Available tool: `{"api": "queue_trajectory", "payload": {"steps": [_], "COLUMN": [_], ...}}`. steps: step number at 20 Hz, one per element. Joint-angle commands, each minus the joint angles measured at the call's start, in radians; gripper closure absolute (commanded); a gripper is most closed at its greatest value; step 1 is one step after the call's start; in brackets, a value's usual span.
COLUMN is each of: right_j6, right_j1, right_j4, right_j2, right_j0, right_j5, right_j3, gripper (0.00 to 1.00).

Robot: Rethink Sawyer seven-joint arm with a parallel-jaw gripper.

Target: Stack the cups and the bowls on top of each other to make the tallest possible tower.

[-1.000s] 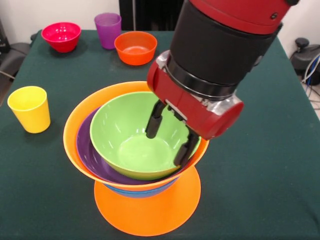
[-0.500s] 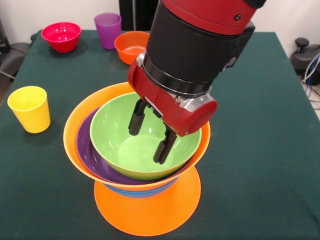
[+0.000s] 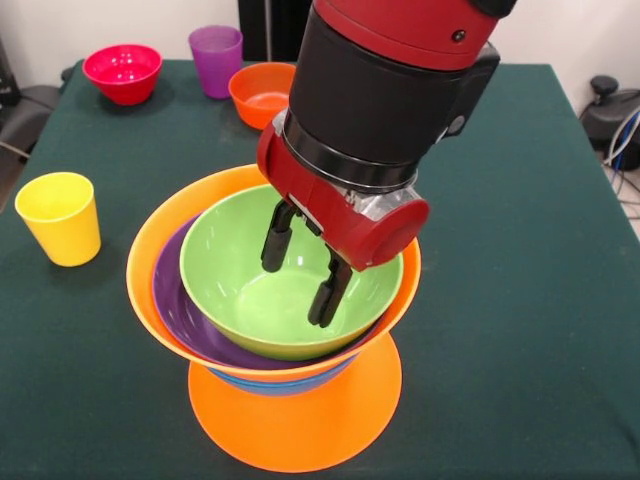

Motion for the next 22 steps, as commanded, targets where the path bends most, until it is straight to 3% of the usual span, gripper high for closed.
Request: {"api": "queue_trajectory", "payload": {"steps": [1, 13, 22], "right_j6": [-0.097, -0.119, -0.104], "right_j1": [-0.025, -0.045, -0.056], "right_j4": [-0.093, -0.144, -0.170], "right_j2": [0.149, 0.205, 0.221], "right_j0": [0.029, 0.024, 0.023], "right_j5": [-0.084, -0.193, -0.185], "right_j3": [0.183, 0.270, 0.273], "gripper": [0.00, 0.00, 0.00]}}
